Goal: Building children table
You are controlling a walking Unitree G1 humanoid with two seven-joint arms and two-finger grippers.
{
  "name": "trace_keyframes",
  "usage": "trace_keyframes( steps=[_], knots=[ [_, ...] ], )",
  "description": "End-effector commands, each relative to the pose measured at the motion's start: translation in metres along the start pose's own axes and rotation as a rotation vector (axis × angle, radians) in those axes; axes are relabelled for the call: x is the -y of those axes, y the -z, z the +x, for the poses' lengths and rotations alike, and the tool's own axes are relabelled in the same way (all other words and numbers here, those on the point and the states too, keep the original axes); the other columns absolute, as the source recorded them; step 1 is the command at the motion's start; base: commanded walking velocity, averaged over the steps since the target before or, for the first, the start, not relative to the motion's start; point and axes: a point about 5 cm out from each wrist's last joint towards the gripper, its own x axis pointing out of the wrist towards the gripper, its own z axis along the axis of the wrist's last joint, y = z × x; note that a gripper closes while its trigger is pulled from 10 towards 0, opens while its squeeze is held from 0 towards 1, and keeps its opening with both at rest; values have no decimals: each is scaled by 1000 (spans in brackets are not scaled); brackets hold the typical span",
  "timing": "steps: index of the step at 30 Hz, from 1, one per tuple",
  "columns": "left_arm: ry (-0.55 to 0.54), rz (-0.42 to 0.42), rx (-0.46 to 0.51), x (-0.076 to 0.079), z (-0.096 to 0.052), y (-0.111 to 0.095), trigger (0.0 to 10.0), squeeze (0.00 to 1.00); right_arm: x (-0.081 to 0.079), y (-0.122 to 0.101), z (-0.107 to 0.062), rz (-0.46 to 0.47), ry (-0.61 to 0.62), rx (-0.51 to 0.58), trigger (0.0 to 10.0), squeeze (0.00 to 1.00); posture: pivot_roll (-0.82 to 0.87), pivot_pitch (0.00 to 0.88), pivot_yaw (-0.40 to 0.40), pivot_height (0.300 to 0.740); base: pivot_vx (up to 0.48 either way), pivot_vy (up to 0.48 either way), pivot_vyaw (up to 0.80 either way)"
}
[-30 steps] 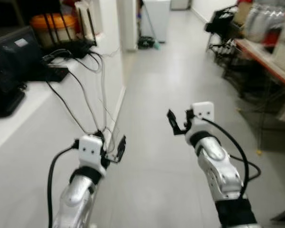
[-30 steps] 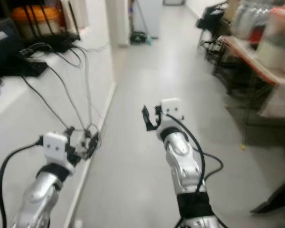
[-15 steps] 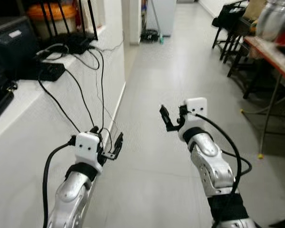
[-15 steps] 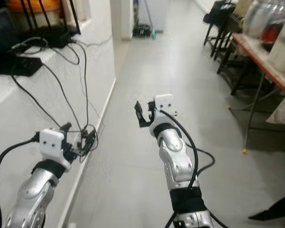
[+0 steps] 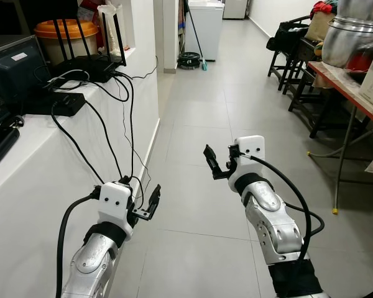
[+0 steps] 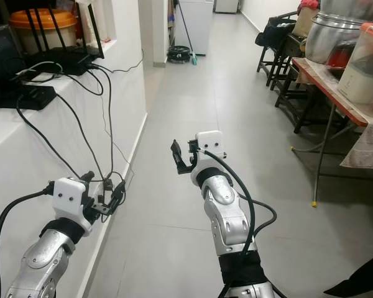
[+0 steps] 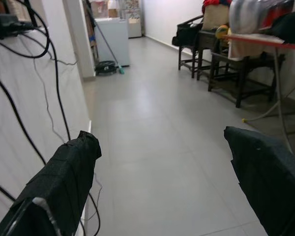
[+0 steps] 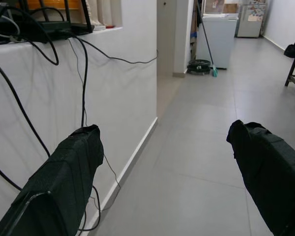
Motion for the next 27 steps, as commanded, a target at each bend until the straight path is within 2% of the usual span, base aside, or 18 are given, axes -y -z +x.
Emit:
trace_keyframes(
  steps=[1,4,9,10,11,13,16,21,23,25,27],
  knots=[
    [-53,37,-26,-11,-4,4,10000,0,1,3,-2,-14,10,-11,10000,0,100,0,-43,740,0,0,0],
    [-177,148,-45,-38,-17,4,10000,0,8,10,-7,-60,2,-29,10000,0,115,0,-52,740,0,0,0],
    [-229,171,-43,-50,-24,0,10000,0,12,19,-17,-148,-37,-37,10000,0,123,0,-59,740,0,0,0],
    [-242,177,-48,-53,-28,0,10000,0,16,27,-24,-202,-63,-54,10000,0,125,0,-63,740,0,0,0],
    [-242,177,-48,-53,-28,0,10000,0,16,27,-24,-202,-63,-54,10000,0,125,0,-63,740,0,0,0],
    [-233,181,-62,-54,-32,2,10000,0,22,41,-39,-245,-93,-98,10000,0,124,0,-65,740,0,0,0],
    [-176,164,-76,-46,-33,4,10000,0,28,48,-48,-277,-93,-132,10000,0,117,0,-59,740,0,0,0],
    [-129,161,-95,-41,-34,6,10000,0,33,47,-47,-296,-47,-147,10000,0,115,0,-55,731,0,0,0],
    [-74,160,-122,-38,-35,9,10000,0,44,42,-43,-313,29,-136,10000,0,117,0,-53,721,0,0,0],
    [-74,160,-122,-38,-35,9,10000,0,44,42,-43,-313,29,-136,10000,0,117,0,-53,721,0,0,0],
    [-17,152,-157,-37,-38,11,10000,0,53,37,-41,-397,74,-98,10000,0,116,0,-51,711,0,0,0]
  ],
)
